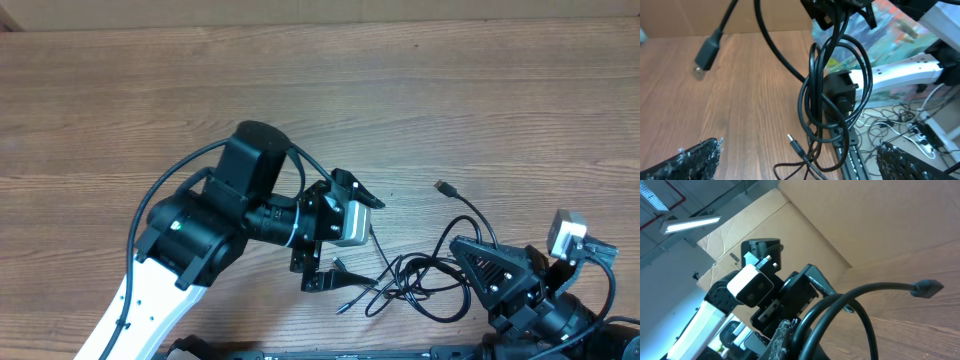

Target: Untangle cables

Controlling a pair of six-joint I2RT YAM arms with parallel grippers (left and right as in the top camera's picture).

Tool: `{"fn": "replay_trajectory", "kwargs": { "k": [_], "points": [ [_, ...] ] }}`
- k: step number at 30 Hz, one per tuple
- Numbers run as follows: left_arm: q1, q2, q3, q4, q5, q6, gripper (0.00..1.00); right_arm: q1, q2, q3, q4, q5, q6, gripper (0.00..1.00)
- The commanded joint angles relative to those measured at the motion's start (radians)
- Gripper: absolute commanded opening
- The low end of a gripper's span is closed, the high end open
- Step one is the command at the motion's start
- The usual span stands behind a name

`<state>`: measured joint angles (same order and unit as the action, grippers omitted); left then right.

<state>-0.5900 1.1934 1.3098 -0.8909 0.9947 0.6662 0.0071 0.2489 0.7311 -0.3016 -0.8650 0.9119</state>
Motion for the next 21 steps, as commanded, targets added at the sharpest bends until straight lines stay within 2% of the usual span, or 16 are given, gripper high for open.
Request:
{"fn": "replay_trajectory", "kwargs": {
  "k": [1,6,11,21],
  "points": [
    [-0.042,0.04,0.015,-0.001,0.054,0.053,1.0,-0.002,-0.004,0.014,0.013,-0.012,0.009,0.04],
    [-0.108,0.094,0.015,0.003,0.054,0.083,1.0,-0.002,-0.004,0.014,0.013,-0.013,0.009,0.04],
    [-0.116,0.12,0.015,0.009,0.069,0.098,1.0,-0.002,-0.004,0.014,0.013,-0.013,0.009,0.04],
    [-0.118,0.209,0.015,0.046,0.204,0.098,1.0,-0.002,-0.004,0.014,0.007,-0.027,0.008,0.04]
  ]
}}
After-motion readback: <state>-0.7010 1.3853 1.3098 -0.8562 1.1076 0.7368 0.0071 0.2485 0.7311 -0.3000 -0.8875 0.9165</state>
